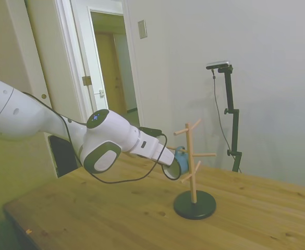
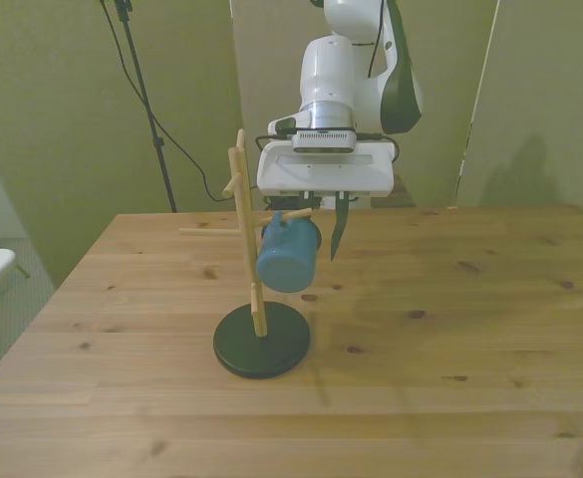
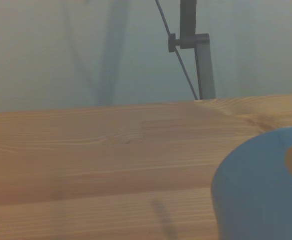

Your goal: Unload the mug

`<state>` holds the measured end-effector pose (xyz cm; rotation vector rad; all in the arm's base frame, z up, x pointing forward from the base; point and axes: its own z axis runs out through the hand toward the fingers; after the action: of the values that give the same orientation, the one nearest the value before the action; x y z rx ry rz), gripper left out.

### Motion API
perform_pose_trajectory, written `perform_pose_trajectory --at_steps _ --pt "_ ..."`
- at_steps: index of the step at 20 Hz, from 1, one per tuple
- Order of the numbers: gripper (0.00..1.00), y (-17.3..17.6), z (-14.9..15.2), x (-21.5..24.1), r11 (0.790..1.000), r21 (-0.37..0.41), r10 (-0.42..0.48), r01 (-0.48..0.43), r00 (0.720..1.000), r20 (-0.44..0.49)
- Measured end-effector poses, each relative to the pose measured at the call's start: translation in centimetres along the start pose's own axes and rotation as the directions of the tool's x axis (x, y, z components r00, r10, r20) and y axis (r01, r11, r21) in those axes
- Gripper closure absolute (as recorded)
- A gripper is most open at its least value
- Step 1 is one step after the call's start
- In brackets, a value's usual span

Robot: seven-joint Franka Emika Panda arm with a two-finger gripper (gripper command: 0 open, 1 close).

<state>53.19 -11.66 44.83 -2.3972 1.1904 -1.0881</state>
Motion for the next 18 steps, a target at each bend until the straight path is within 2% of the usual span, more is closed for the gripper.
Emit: perform_pose_trajectory --at_steps 12,18 --pt "1.0 -0.2 -0.3 -0.3 1.0 0.006 -0.004 0.004 1.0 0.001" --pt "1.0 -0.6 -2.7 -0.6 0.999 0.034 -0.014 0.015 1.0 -0.014"
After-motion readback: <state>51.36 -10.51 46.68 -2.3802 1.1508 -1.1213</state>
